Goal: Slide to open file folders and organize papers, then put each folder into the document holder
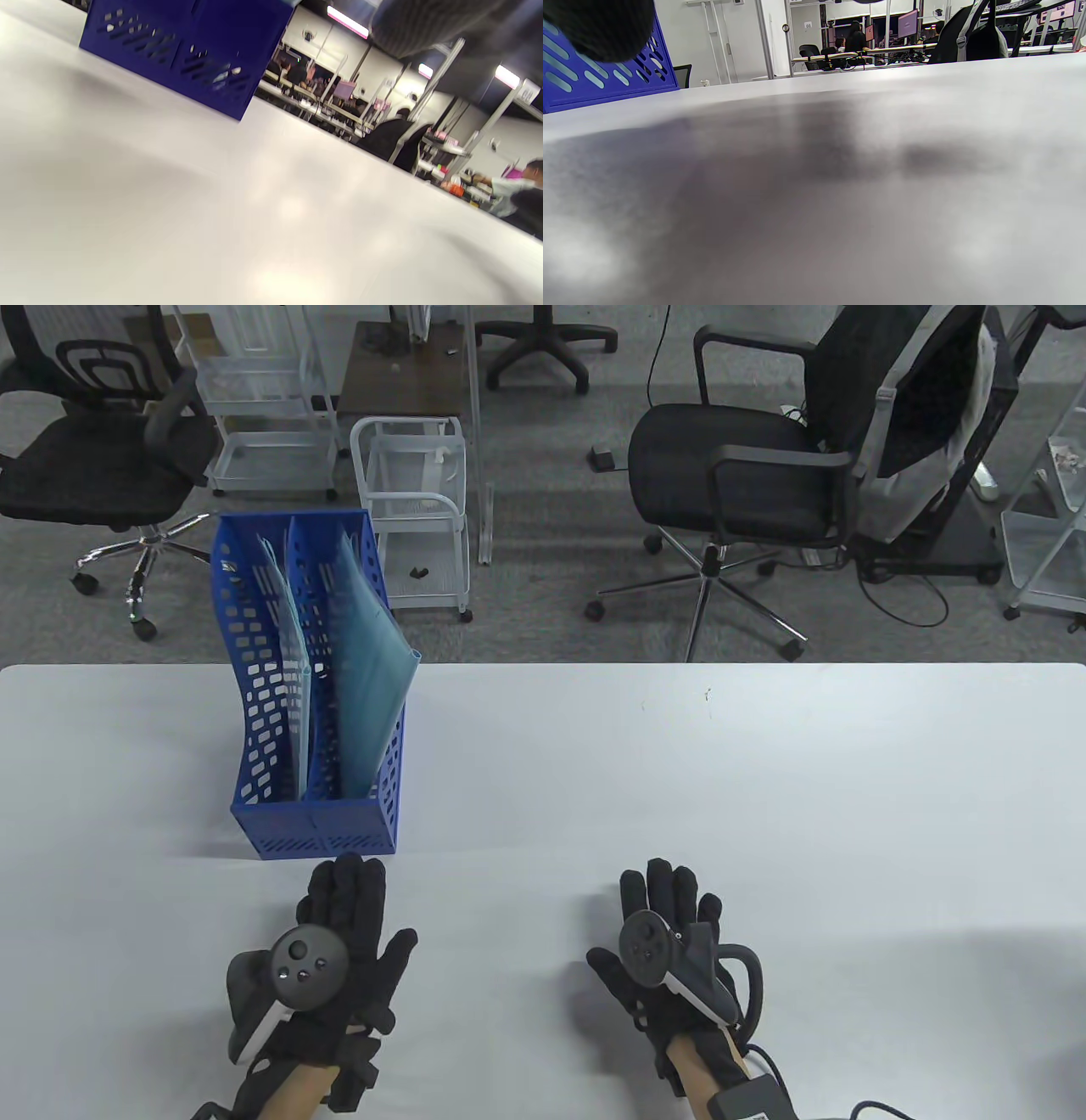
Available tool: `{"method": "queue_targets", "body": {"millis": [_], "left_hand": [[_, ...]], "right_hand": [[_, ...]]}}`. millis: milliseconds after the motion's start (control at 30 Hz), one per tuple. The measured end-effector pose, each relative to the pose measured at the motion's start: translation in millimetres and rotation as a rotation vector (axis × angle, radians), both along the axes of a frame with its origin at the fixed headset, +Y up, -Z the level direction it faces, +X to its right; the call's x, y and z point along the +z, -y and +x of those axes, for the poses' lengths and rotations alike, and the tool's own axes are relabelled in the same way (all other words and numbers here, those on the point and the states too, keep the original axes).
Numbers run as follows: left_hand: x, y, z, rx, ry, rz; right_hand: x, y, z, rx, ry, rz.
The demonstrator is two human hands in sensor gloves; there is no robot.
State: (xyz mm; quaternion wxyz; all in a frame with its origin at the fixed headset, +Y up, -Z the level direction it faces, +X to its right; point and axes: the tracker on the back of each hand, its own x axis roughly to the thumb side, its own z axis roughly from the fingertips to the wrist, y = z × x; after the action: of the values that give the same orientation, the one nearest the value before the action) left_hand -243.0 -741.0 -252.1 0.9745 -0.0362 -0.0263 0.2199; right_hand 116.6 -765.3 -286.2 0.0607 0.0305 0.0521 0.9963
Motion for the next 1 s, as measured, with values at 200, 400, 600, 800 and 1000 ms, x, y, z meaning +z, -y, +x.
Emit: {"method": "queue_targets", "body": {"millis": [200, 400, 600, 800, 1000], "left_hand": [[-1, 9, 0, -0.031, 0.014, -0.017], [-1, 15, 4, -0.053, 0.044, -0.007], [-2, 18, 6, -0.076, 0.044, -0.007], [-3, 22, 6, -0.089, 0.042, -0.024], [-3, 21, 6, -0.101, 0.029, -0.018]], "right_hand": [[0, 0, -2, 0.023, -0.007, 0.003], [1, -1, -2, 0.047, -0.004, 0.022], [3, -2, -3, 0.069, -0.002, 0.052], [3, -2, -3, 0.078, 0.000, 0.060], [4, -2, -4, 0.082, 0.001, 0.061]]}}
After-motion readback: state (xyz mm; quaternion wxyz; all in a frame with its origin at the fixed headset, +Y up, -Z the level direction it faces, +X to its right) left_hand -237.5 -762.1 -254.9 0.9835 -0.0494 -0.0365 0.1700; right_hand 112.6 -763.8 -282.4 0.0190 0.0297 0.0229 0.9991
